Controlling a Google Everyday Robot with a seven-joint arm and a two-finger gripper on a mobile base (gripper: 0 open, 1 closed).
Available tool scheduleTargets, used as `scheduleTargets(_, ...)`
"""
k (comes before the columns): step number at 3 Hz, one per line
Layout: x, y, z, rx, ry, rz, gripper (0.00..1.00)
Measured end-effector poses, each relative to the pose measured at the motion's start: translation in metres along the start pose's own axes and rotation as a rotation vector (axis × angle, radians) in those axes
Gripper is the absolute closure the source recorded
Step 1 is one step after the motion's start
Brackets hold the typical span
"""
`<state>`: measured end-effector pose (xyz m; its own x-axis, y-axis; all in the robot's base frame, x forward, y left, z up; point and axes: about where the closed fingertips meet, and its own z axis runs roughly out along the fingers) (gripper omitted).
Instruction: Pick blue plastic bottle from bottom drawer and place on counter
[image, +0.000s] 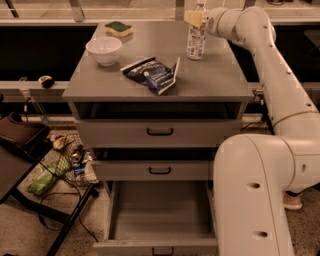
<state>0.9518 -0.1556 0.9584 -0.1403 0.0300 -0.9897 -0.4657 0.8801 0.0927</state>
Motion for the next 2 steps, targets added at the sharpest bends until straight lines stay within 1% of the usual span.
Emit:
scheduleTargets(1, -0.0066, 0.0008, -0.0009, 0.000, 0.000, 0.000, 0.83)
scheduleTargets(2, -0.0067, 0.0008, -0.0010, 0.000, 0.000, 0.000, 0.60)
